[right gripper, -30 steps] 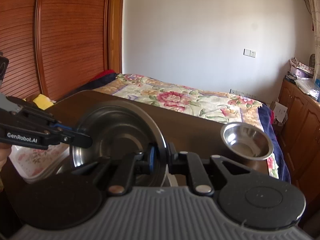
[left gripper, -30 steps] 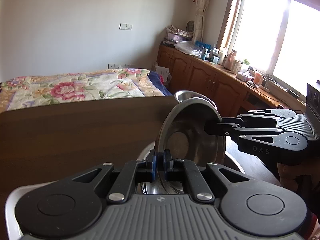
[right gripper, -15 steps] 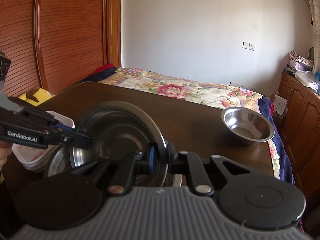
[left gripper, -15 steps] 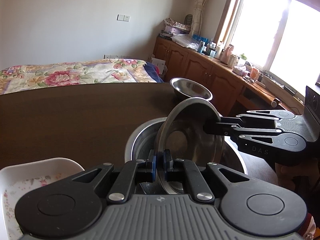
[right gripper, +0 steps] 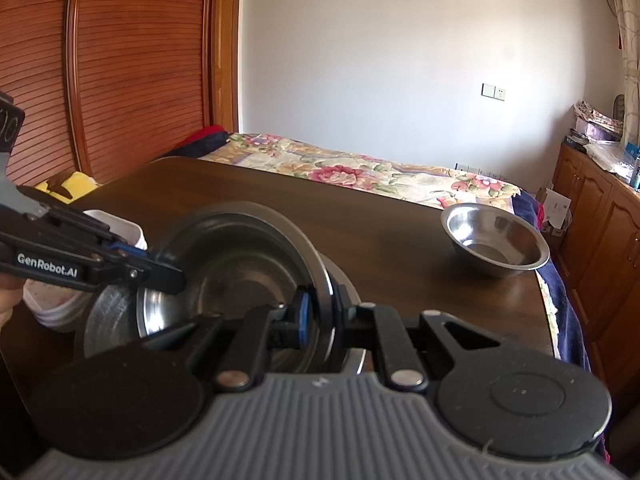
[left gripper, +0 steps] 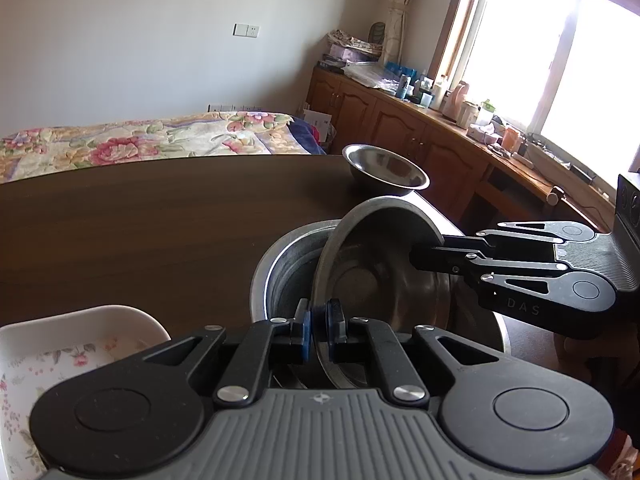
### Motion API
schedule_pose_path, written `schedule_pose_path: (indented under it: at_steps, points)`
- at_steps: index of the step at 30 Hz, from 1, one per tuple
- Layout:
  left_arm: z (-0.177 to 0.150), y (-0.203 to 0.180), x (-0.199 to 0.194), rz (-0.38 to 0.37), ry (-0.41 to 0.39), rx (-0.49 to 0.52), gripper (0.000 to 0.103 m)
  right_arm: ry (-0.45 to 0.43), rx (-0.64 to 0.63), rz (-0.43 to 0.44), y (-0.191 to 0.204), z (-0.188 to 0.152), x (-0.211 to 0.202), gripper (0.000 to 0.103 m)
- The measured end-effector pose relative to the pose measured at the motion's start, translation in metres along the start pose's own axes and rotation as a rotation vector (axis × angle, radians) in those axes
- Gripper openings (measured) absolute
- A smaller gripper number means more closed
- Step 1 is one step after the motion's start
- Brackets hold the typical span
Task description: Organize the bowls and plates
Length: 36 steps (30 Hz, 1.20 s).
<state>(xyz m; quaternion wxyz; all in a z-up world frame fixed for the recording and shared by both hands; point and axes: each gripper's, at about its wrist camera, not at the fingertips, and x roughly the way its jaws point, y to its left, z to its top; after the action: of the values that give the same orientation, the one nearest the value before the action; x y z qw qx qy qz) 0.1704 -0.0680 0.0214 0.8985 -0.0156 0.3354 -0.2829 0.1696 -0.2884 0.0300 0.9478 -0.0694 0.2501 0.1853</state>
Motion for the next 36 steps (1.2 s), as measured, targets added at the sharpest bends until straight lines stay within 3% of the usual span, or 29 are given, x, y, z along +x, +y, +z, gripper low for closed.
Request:
schedule_pose_path:
  at_steps: [22, 36]
  points:
    - [-0.006, -0.004, -0.006, 0.054, -0.03, 0.022, 0.009, 0.017, -0.111, -0.01, 0.014, -0.007, 0.004, 0.016]
    - [-0.003, -0.005, -0.009, 0.056, -0.049, 0.012, 0.012, -0.047, -0.036, -0.014, 0.0, 0.0, -0.007, 0.016]
